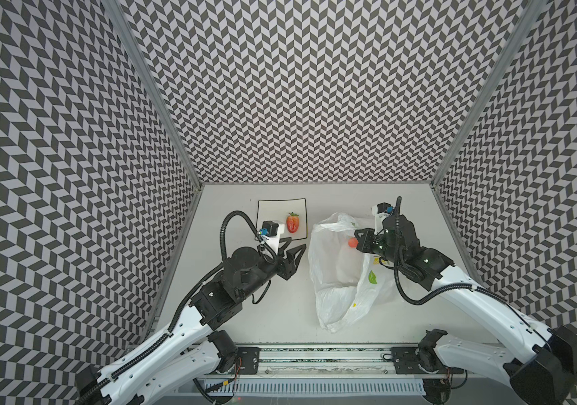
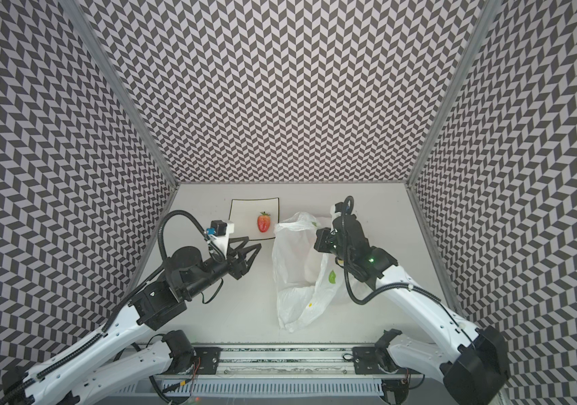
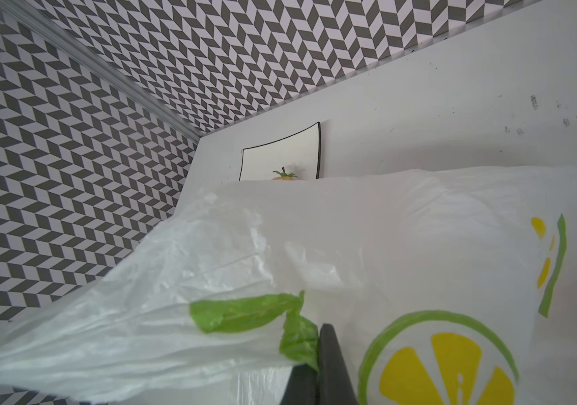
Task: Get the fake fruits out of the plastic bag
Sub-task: 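Move the left gripper back into the bag opening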
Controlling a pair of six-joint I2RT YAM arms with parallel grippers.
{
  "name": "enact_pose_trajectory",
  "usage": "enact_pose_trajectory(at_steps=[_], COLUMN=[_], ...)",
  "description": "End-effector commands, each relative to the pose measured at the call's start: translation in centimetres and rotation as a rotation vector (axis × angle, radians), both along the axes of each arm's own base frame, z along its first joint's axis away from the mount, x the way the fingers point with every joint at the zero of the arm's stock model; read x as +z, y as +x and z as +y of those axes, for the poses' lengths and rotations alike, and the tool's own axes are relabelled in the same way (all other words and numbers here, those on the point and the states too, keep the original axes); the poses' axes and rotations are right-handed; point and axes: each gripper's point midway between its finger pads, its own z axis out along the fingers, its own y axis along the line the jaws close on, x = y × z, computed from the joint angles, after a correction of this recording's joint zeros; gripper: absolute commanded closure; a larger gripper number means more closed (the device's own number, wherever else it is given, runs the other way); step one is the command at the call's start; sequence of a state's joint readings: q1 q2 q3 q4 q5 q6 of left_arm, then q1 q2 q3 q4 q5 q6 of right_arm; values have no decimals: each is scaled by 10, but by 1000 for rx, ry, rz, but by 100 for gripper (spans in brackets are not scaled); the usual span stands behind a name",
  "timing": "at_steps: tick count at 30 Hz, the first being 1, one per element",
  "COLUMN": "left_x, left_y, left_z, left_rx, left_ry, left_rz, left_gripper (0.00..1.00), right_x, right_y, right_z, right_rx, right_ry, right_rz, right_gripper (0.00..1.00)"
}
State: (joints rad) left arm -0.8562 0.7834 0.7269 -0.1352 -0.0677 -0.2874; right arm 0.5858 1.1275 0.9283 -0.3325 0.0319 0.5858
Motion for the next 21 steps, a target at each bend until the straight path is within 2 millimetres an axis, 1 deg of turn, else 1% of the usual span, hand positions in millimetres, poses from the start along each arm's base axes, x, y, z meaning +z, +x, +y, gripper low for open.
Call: enact_pose_trajectory(at_steps=[1,3,5,8,11,13,16,20,21], left_x=[2,-6,-16,-27,-44,-55,-64,-73,-79], left_y=[-15,-20,-18,-9,2,10,19,20,18], left_z=[-26,-41,-51,-66,-82,-94,-112,-134,-139], left_rx=[-87,-123,-132,-134,-131,-133,-147,-185,-198], left_ry=[22,60,93,125,162,182,200,206,216], left_rz=[-71,-76,-68,-66,-65,-65,-51,-53,-59], left_gripper=[47,51,53,57,61,62,59,59,59], right_x=[18,21,21,19,19,23,28,28,29], right_y=[4,3,0,-6,-12,-16,-22,-30,-31], right_z=[1,0,0,-2,-4,-6,-7,-9,-9], right_rx=[13,13,16,20,28,32,35,32,28], right_ry=[6,7,13,22,27,36,59,93,100], right_rz=[-44,-45,-43,-35,-31,-36,-37,-17,-14], right_gripper=[100,100,100,100,100,100,100,100,100])
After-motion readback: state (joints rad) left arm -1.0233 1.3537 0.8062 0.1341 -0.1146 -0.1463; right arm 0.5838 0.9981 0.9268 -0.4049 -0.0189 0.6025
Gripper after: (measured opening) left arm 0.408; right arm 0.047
